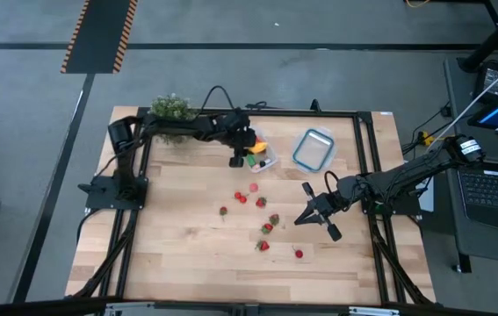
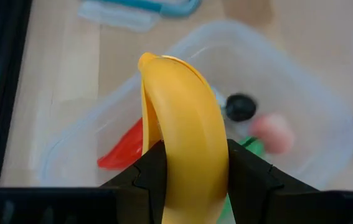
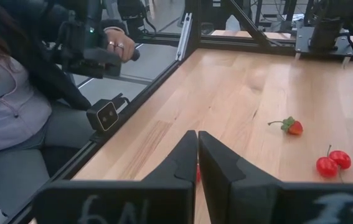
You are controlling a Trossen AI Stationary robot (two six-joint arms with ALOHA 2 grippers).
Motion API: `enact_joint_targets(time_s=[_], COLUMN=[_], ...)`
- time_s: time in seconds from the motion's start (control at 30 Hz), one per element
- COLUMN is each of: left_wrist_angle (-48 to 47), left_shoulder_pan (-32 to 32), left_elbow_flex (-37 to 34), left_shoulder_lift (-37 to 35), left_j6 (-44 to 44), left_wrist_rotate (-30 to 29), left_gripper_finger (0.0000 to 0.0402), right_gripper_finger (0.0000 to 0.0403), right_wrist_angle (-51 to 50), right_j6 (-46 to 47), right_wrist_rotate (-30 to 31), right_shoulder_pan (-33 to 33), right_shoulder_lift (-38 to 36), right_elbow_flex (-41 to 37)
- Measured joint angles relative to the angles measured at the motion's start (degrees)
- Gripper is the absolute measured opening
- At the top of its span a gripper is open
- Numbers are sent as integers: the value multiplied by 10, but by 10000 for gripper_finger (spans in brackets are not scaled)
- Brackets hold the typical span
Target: Pick and placing Produce into tupperware
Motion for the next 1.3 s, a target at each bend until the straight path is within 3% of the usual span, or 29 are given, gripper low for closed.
enact_joint_targets(time_s=[0.2,0.53,0.87,1.17,1.3], left_wrist_angle=[-93,-109,-153,-144,-136], left_shoulder_pan=[7,-6,-15,-33,-45], left_elbow_flex=[53,70,70,68,66], left_shoulder_lift=[38,59,57,59,59], left_j6=[47,138,228,233,234], left_wrist_rotate=[-14,-48,-127,-178,-227], left_gripper_finger=[121,121,121,122,175], right_gripper_finger=[17,17,17,17,17], right_wrist_angle=[-3,-5,-5,-5,-5], right_j6=[-2,-17,-17,-17,-17], right_wrist_rotate=[0,0,0,0,0], right_shoulder_pan=[0,0,0,0,0], right_shoulder_lift=[0,2,2,2,2], right_elbow_flex=[0,0,0,0,0])
